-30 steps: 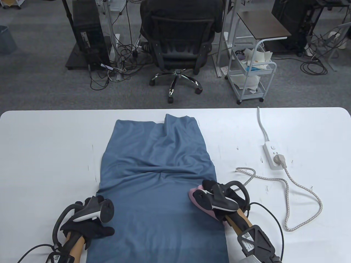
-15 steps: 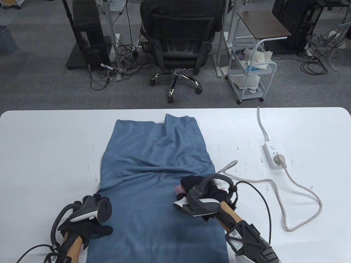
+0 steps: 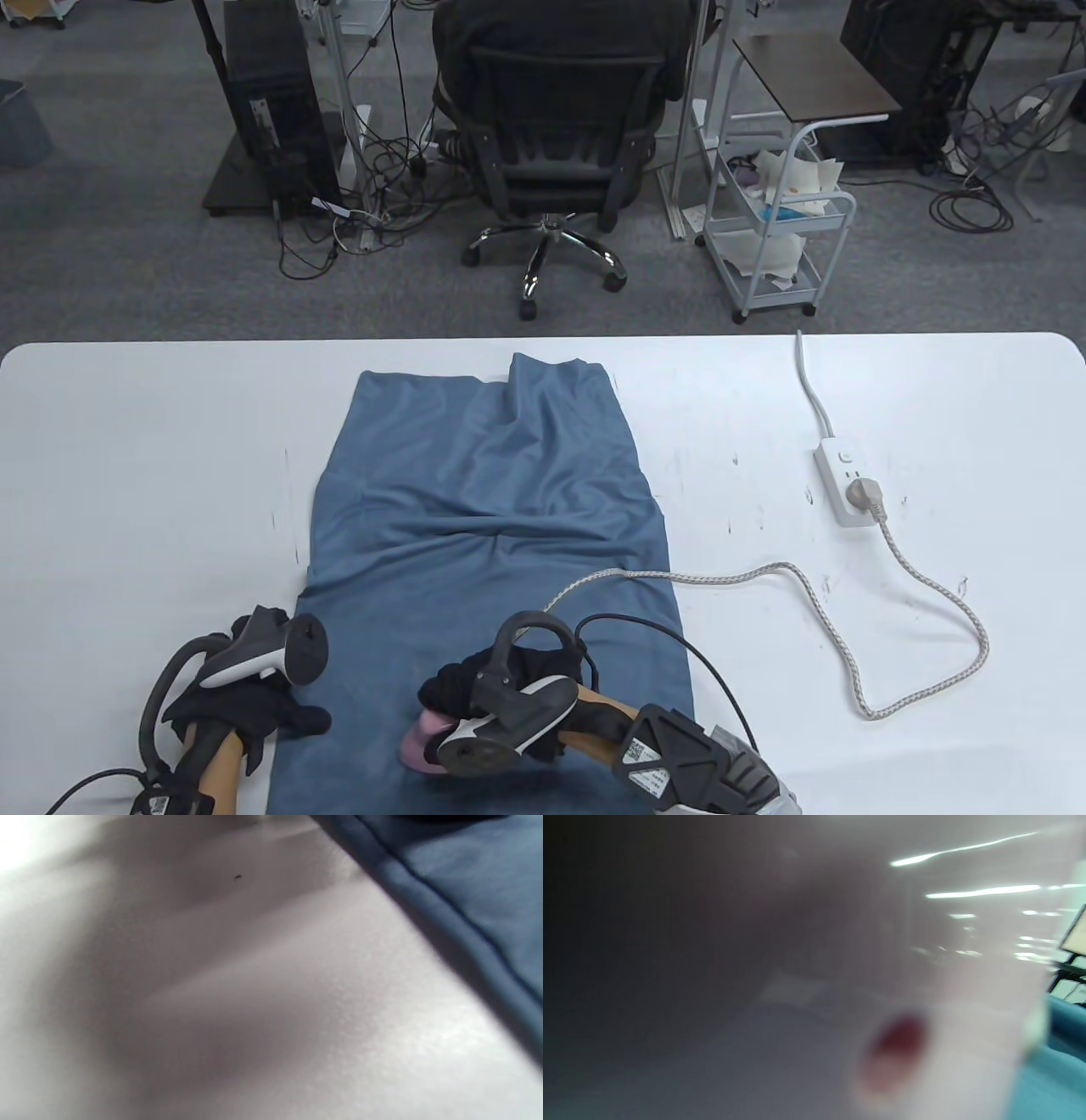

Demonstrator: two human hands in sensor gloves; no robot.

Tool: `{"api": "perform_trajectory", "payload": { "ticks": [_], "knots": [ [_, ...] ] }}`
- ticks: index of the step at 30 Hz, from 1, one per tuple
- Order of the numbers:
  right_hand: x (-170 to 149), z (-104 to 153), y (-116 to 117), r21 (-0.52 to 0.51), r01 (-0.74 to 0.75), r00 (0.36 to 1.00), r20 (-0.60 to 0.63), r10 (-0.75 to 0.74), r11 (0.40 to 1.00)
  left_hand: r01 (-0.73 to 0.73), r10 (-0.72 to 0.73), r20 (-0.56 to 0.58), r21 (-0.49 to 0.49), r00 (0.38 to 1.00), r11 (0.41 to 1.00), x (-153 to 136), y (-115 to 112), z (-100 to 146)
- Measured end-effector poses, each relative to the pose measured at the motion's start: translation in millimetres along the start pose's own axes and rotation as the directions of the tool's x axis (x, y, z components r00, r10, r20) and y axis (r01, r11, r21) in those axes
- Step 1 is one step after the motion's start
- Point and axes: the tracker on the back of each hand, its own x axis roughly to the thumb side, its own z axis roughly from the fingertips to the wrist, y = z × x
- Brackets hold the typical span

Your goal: Iron pillowcase with electric iron on table

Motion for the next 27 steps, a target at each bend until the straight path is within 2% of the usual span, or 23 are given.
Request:
{"api": "perform_trajectory", "payload": {
  "ticks": [6, 11, 14, 16, 18, 22, 25, 27],
  "knots": [
    [-49.5, -16.5, 13.8, 0.072, -0.017, 0.957, -0.287, 0.037, 0.997, 0.005, -0.005, -0.005, -0.003, 1.000, 1.000, 0.7, 0.1, 0.2],
    [-69.7, -21.8, 19.4, 0.108, -0.019, 0.902, -0.428, 0.064, 0.994, 0.007, -0.007, -0.004, -0.006, 1.000, 1.000, 1.1, 0.5, 0.3],
    [-63.4, -20.9, 16.2, 0.115, -0.009, 0.914, -0.403, 0.055, 0.993, 0.008, -0.008, -0.007, -0.006, 1.000, 1.000, 1.5, 0.3, 0.5],
    [-52.8, -17.9, 12.4, 0.118, 0.066, 0.933, -0.361, -0.019, 0.991, 0.005, -0.005, -0.003, -0.008, 1.000, 1.000, 1.3, 0.4, 0.1],
    [-32.3, -13.1, 5.6, 0.121, 0.118, 0.957, -0.278, -0.080, 0.986, -0.003, 0.003, 0.002, -0.013, 1.000, 1.000, 1.1, 0.4, -0.3],
    [-2.2, -7.1, -2.9, 0.126, 0.090, 0.988, -0.133, -0.073, 0.988, 0.001, -0.001, -0.002, -0.010, 1.000, 1.000, 1.4, 0.3, -0.1],
    [0.0, -9.1, -3.0, 0.110, 0.085, 0.989, -0.128, -0.071, 0.990, 0.002, -0.002, -0.003, -0.009, 1.000, 1.000, 1.5, 0.2, 0.1],
    [-9.6, -13.4, -0.5, 0.101, 0.094, 0.981, -0.181, -0.075, 0.990, 0.003, -0.003, -0.005, -0.008, 1.000, 1.000, 1.7, 0.1, 0.3]
  ]
}}
